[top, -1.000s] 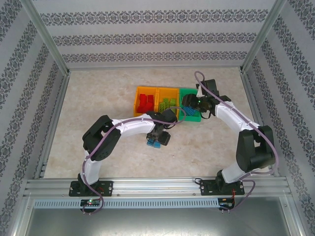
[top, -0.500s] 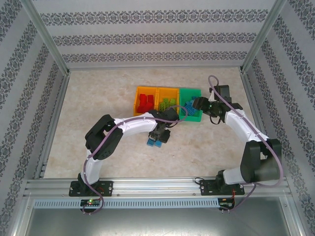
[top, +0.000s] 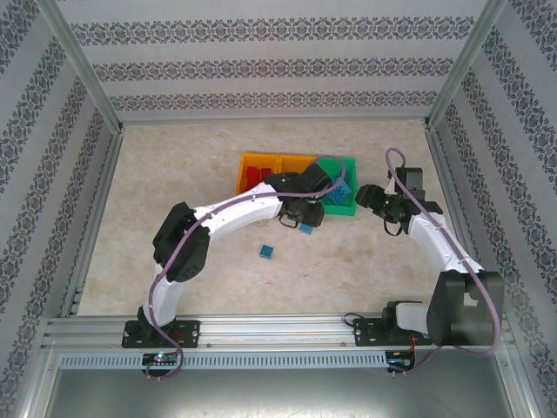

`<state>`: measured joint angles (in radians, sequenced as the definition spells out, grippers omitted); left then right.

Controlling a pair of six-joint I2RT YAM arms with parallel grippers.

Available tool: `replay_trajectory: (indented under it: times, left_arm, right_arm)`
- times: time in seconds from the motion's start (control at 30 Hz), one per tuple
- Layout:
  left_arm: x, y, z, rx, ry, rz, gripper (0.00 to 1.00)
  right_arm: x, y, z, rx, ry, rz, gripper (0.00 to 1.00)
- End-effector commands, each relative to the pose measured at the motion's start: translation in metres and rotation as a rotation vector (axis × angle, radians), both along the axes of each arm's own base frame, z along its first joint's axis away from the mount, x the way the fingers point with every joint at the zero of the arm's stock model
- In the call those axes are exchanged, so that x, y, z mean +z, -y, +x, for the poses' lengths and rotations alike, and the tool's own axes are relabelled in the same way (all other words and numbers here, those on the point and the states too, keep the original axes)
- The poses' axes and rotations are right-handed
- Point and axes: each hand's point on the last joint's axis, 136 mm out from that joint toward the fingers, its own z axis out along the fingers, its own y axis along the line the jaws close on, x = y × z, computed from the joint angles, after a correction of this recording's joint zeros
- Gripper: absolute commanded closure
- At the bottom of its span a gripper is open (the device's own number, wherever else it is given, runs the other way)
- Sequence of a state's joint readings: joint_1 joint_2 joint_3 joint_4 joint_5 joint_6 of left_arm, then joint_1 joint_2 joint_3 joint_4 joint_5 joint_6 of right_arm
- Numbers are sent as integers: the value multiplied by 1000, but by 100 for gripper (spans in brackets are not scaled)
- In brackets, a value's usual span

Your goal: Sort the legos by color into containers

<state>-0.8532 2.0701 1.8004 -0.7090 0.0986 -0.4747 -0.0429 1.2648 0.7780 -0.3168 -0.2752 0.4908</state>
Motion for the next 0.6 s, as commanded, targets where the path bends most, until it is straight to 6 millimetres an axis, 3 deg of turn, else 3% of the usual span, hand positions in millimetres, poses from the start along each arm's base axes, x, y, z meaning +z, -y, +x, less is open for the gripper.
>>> replay_trajectory:
  times: [0.0,0.23,0.57]
  left_arm:
    - [20,20,28,-5,35,-112,70]
    - [42,46,82,-16,86,-241,69]
    - [41,58,135,-11,142,-342,65]
  right_arm:
    - [-2,0,-6,18,14,1,33]
    - [-5,6,-15,6,18,4,33]
    - [-4,-3,-17,53,47,53,32]
